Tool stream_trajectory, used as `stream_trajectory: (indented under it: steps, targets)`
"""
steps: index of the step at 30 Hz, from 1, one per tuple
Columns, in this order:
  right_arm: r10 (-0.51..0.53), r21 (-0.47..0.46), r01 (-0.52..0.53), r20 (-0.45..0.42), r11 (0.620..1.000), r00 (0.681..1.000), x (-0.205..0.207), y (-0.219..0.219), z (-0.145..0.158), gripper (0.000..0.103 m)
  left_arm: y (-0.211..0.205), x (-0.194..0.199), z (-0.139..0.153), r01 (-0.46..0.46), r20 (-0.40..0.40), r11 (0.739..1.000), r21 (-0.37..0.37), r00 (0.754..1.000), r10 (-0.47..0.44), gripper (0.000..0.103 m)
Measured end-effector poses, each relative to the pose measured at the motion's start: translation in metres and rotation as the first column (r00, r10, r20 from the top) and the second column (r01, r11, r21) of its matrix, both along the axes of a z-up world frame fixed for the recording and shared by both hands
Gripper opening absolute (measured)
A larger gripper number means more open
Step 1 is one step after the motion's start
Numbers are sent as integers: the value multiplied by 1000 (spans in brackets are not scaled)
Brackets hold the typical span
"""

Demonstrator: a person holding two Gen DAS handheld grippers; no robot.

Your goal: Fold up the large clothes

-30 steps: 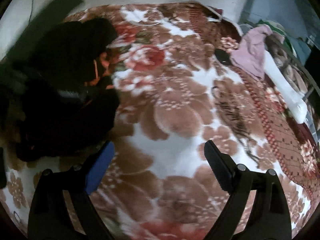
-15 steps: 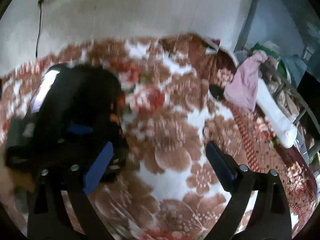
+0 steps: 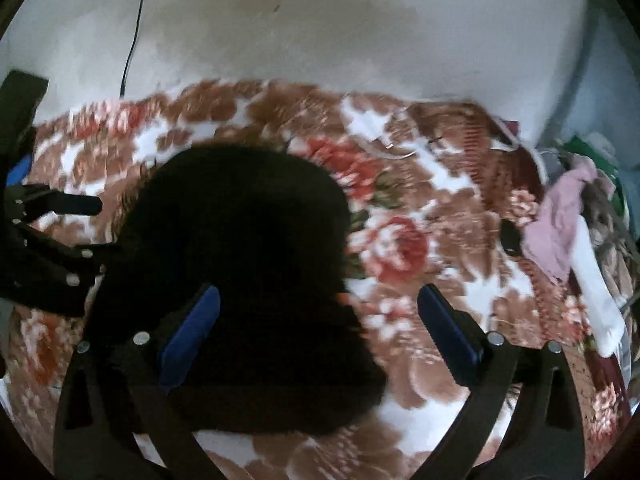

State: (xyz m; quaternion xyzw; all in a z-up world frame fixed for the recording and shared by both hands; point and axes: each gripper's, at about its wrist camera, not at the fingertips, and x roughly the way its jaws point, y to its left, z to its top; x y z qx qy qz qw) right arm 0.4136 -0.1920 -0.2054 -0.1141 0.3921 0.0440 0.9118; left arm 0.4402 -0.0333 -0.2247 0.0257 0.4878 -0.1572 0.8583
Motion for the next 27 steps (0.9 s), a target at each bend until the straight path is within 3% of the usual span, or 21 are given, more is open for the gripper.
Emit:
stream_trajectory:
  steps: [4, 8, 12, 15, 17, 19, 22, 27]
  targets:
    - [-3, 7, 4, -95, 1000, 995, 18, 5, -46, 98, -8, 4, -13, 61, 14, 998, 16, 998, -61, 99]
    - [6, 15, -5, -100, 1000, 995, 18, -3, -63, 98, 6, 16, -37, 40, -80, 995, -90, 996, -48, 99]
    - [36, 83, -23, -158, 996, 987, 26, -25, -78, 98, 7, 11, -44, 65, -58, 995, -70, 996, -69, 99]
    - [33, 43, -26, -178, 999, 984, 30, -42, -85, 98, 12, 11, -49, 43, -75, 996, -81, 996, -49, 99]
    - [50, 72, -35, -213, 997, 976, 32, -53, -87, 98, 17, 11, -48, 7, -101, 995, -101, 995, -18, 99]
    - [61, 61, -49, -207, 997, 976, 29, -58, -80, 98, 16, 6, -41, -6, -90, 997, -73, 996, 0, 99]
    - [87, -24, -92, -166, 995, 982, 18, -56, -64, 98, 6, -6, -22, 19, -12, 998, 61, 1000, -19, 99]
    - [104, -12, -107, -137, 994, 985, 8, -64, -36, 98, 10, -18, 0, -21, 45, 987, 156, 999, 14, 98]
